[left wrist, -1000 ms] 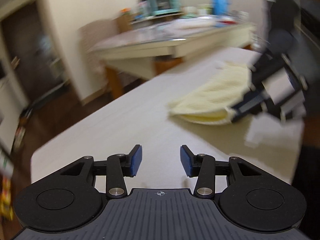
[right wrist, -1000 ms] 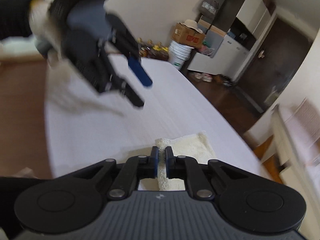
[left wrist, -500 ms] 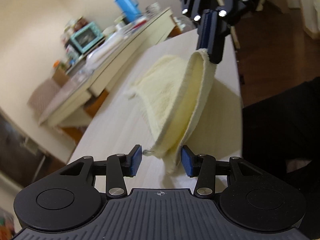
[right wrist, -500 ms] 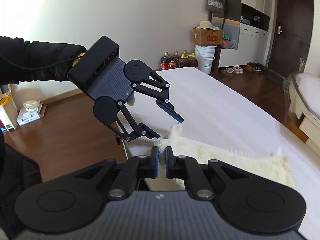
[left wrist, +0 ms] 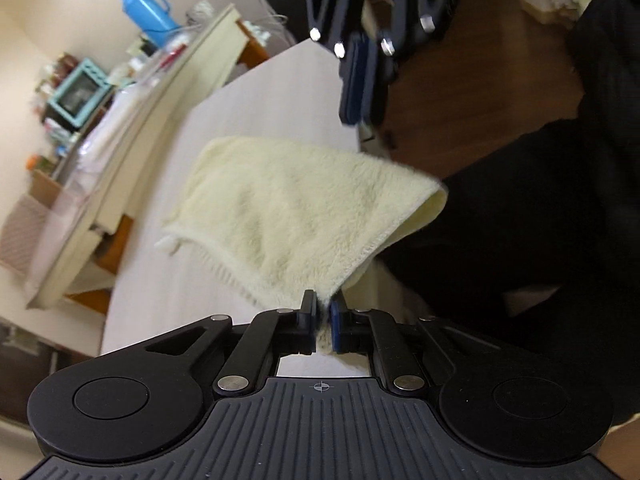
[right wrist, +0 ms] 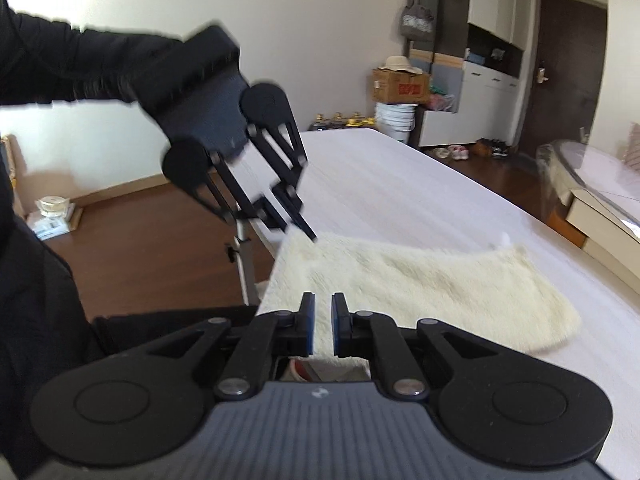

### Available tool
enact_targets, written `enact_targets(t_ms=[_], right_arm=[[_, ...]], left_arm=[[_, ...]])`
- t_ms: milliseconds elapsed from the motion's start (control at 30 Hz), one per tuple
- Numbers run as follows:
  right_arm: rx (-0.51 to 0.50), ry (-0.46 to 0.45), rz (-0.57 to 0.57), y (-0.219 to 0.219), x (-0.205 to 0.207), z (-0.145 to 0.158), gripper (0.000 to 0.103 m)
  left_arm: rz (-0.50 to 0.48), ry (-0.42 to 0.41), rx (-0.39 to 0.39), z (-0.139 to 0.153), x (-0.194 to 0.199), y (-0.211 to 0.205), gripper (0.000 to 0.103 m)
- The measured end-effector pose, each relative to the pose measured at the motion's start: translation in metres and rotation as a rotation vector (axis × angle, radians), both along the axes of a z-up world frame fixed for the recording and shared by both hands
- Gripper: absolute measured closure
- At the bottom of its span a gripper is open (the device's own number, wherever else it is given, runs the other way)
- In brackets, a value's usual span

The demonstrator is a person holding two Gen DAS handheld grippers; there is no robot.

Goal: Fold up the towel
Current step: 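Lift the held edge with both grippers and fold it over onto the towel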

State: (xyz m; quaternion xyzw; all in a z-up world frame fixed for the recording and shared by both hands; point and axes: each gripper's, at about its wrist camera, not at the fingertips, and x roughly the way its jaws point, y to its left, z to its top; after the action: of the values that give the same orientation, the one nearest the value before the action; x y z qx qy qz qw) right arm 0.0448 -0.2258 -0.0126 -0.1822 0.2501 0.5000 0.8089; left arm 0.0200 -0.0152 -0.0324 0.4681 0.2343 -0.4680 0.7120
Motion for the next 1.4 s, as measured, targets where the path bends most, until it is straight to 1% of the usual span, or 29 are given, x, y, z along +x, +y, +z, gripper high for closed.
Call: enact_targets(t_ms=[133, 167, 200, 267, 300, 367, 500, 633, 667, 733, 767, 867, 933, 1033, 1100, 1133, 1200, 1300, 1400], right_arm=[[0.002, -0.08, -0.06, 0.002, -0.022, -0.013, 0.087], [-0.008, -0.106, -0.07, 0.004, -0.029, -0.015, 0.084], [-0.026, -0.144, -0.081, 0.007, -0.037, -0.019, 0.076], [-0.064, -0.216, -0.101, 0.012, -0.052, -0.026, 0.064], [-0.077, -0.245, -0.111, 0.017, -0.057, -0.029, 0.062], [-0.096, -0.292, -0.131, 0.023, -0.066, -0.036, 0.06], [-0.127, -0.379, -0.181, 0.041, -0.075, -0.05, 0.059], [-0.137, -0.454, -0.211, 0.052, -0.083, -0.057, 0.059], [-0.132, -0.461, -0.214, 0.055, -0.086, -0.058, 0.06], [-0.118, -0.48, -0.225, 0.059, -0.092, -0.058, 0.064], [-0.115, -0.48, -0.227, 0.059, -0.094, -0.058, 0.068], [-0.101, -0.474, -0.24, 0.057, -0.099, -0.054, 0.094], [-0.096, -0.466, -0.249, 0.052, -0.099, -0.048, 0.094], [-0.042, -0.421, -0.26, 0.032, -0.095, -0.033, 0.095], [0.014, -0.363, -0.261, 0.016, -0.087, -0.024, 0.095], [0.043, -0.331, -0.263, 0.007, -0.081, -0.019, 0.095], [0.087, -0.276, -0.268, -0.013, -0.064, -0.01, 0.096], [0.112, -0.256, -0.269, -0.034, -0.043, 0.004, 0.096], [0.104, -0.252, -0.269, -0.046, -0.013, 0.016, 0.096]], left_arm=[[0.003, 0.041, 0.013, 0.014, 0.013, -0.008, 0.096], [0.005, 0.052, 0.013, 0.018, 0.018, -0.01, 0.096], [0.008, 0.061, 0.013, 0.021, 0.022, -0.012, 0.096], [0.011, 0.075, 0.012, 0.028, 0.022, -0.017, 0.096], [0.01, 0.079, 0.015, 0.031, 0.025, -0.02, 0.096], [0.007, 0.092, 0.014, 0.036, 0.027, -0.025, 0.096], [-0.002, 0.1, 0.017, 0.044, 0.027, -0.034, 0.096], [-0.001, 0.108, 0.017, 0.048, 0.026, -0.038, 0.096], [0.001, 0.109, 0.017, 0.049, 0.026, -0.037, 0.096], [0.003, 0.108, 0.018, 0.049, 0.025, -0.036, 0.096], [0.004, 0.106, 0.018, 0.05, 0.023, -0.035, 0.096], [0.011, 0.111, 0.018, 0.051, 0.017, -0.03, 0.096], [0.01, 0.117, 0.016, 0.051, 0.013, -0.028, 0.096], [0.007, 0.13, 0.0, 0.053, 0.01, -0.029, 0.096], [0.009, 0.126, -0.013, 0.055, 0.011, -0.032, 0.096], [0.013, 0.108, -0.018, 0.056, 0.012, -0.035, 0.096], [0.012, 0.096, -0.024, 0.058, 0.013, -0.039, 0.096], [0.025, 0.068, -0.053, 0.064, 0.021, -0.046, 0.096], [0.063, 0.038, -0.085, 0.069, 0.036, -0.053, 0.096]])
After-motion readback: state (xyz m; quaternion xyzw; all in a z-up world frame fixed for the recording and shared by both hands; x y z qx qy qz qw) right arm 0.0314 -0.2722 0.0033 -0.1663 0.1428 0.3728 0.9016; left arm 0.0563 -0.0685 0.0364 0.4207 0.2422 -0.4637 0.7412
